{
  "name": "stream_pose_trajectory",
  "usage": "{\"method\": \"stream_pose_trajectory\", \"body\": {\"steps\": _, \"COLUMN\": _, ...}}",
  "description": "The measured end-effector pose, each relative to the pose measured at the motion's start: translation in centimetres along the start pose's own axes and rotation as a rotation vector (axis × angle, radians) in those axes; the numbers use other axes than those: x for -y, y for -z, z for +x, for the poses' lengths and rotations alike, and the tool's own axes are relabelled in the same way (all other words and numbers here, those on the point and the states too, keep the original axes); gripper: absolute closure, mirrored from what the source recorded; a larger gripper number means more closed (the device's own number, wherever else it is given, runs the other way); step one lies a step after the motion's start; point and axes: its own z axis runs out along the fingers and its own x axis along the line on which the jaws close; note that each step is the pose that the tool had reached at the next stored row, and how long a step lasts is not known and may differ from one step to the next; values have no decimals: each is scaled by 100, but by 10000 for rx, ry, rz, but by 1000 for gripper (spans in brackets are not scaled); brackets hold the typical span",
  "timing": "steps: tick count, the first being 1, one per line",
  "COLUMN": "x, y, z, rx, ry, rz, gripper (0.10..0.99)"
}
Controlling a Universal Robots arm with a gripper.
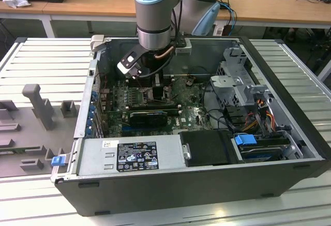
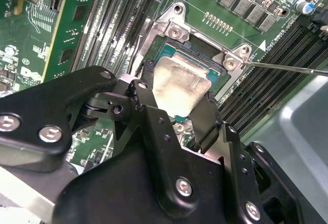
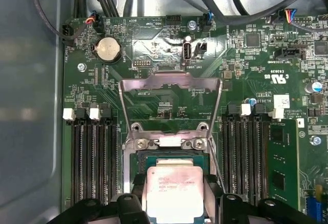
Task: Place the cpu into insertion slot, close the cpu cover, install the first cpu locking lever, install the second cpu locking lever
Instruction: 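Place the cpu into insertion slot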
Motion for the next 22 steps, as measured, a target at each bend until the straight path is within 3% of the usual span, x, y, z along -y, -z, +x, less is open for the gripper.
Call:
{"method": "stream_pose_trajectory", "body": {"steps": 10, "x": 3, "y": -30, "z": 14, "rx": 3, "ry": -31, "rz": 4, "gripper": 545}}
{"method": "stream_pose_trajectory", "body": {"steps": 11, "x": 3, "y": -31, "z": 15, "rx": -16, "ry": -33, "rz": 3, "gripper": 478}}
{"method": "stream_pose_trajectory", "body": {"steps": 14, "x": 3, "y": -31, "z": 21, "rx": -65, "ry": -36, "rz": 4, "gripper": 478}}
{"method": "stream_pose_trajectory", "body": {"steps": 18, "x": 0, "y": 4, "z": 21, "rx": -64, "ry": -36, "rz": 5, "gripper": 478}}
{"method": "stream_pose_trajectory", "body": {"steps": 19, "x": -3, "y": 54, "z": 22, "rx": -64, "ry": -37, "rz": 6, "gripper": 561}}
{"method": "stream_pose_trajectory", "body": {"steps": 20, "x": -4, "y": 70, "z": 22, "rx": -64, "ry": -37, "rz": 7, "gripper": 561}}
{"method": "stream_pose_trajectory", "body": {"steps": 22, "x": -7, "y": 98, "z": 23, "rx": -65, "ry": -36, "rz": 8, "gripper": 804}}
